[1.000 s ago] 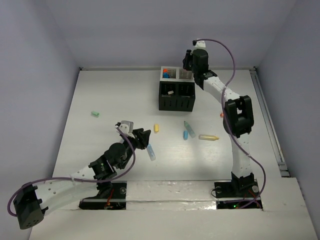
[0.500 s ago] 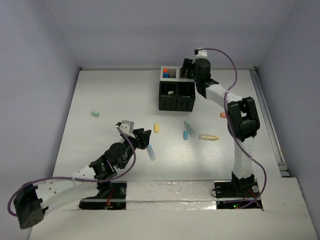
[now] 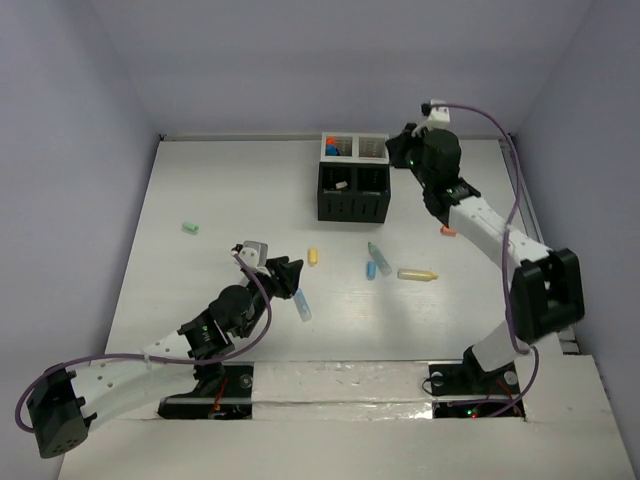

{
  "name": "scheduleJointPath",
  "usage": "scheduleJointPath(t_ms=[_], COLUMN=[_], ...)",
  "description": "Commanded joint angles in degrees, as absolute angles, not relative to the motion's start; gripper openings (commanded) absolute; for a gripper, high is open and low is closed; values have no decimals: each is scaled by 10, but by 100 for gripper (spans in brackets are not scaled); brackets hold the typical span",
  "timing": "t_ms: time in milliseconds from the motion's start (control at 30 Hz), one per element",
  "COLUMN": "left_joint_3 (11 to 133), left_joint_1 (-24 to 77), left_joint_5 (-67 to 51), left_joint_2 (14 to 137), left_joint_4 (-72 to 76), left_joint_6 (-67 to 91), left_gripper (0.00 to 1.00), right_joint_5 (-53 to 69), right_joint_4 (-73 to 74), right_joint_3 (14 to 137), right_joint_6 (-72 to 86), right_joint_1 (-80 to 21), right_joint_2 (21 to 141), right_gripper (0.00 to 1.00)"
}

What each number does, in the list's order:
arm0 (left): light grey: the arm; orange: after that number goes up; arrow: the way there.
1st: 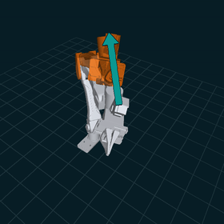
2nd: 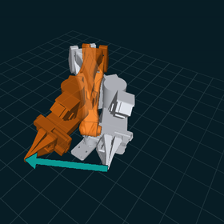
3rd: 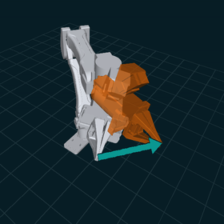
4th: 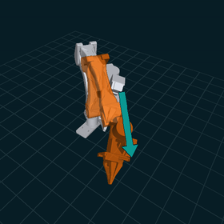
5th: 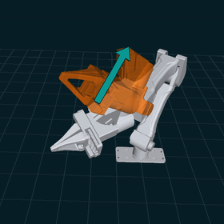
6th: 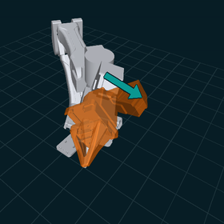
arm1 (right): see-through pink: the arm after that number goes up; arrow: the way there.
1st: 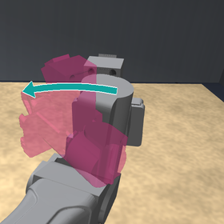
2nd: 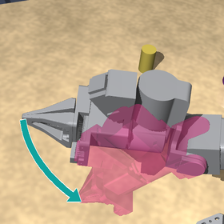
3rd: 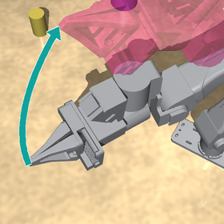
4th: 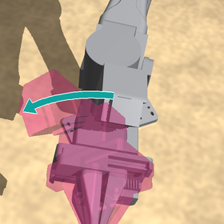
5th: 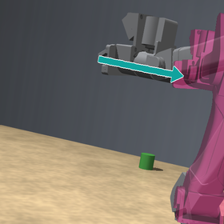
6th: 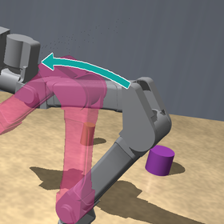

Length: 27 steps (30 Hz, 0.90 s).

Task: Sort the stationery into containers
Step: Place the pen in the storage box, then pick up the pen from the center of the board.

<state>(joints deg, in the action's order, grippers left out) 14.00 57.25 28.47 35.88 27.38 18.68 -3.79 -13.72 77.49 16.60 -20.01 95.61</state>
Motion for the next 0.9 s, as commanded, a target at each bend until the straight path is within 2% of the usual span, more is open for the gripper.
scheduleJointPath(t_ms=[0, 100, 167, 267, 300, 367, 400, 467, 500, 567, 600, 667, 700, 867], left_joint_3=[142, 142, 142, 142, 142, 141, 141, 141, 141, 141, 141, 142, 141, 137], left_joint_1=[571, 571, 571, 571, 571, 571, 571, 571, 571, 571, 571, 571, 571, 571], left_joint_5=[275, 270, 268, 267, 266, 265, 265, 265, 265, 262, 261, 258, 257, 258], left_joint_2=[355, 354, 352, 350, 350, 347, 347, 348, 347, 347, 347, 345, 341, 321], left_joint_4=[301, 304, 305, 305, 304, 304, 304, 304, 304, 304, 303, 303, 302, 295], left_joint_6=[192, 193, 195, 196, 197, 197, 198, 197, 198, 198, 199, 200, 200, 201], left_gripper=[36, 34, 31, 28, 28, 27, 27, 27, 27, 27, 27, 27, 27, 27], right_joint_5=[10, 51, 52, -44, -62, -113, -125, -136, -137, -147, -151, -156, -155, -124], right_joint_4=[-112, -79, -42, 82, 121, 147, 162, 169, 172, 192, 213, 228, 237, 231], right_joint_3=[638, 537, 513, 505, 501, 476, 468, 442, 436, 427, 427, 423, 415, 384], right_joint_6=[220, 226, 217, 199, 216, 243, 273, 302, 325, 344, 365, 386, 414, 458], right_joint_1=[-221, -244, -267, -313, -313, -313, -313, -313, -313, -313, -313, -313, -305, -271], right_joint_2=[883, 817, 788, 766, 757, 724, 713, 691, 673, 664, 664, 664, 664, 659], right_gripper=[0, 0, 0, 5, 14, 26, 38, 49, 60, 70, 79, 86, 95, 99])
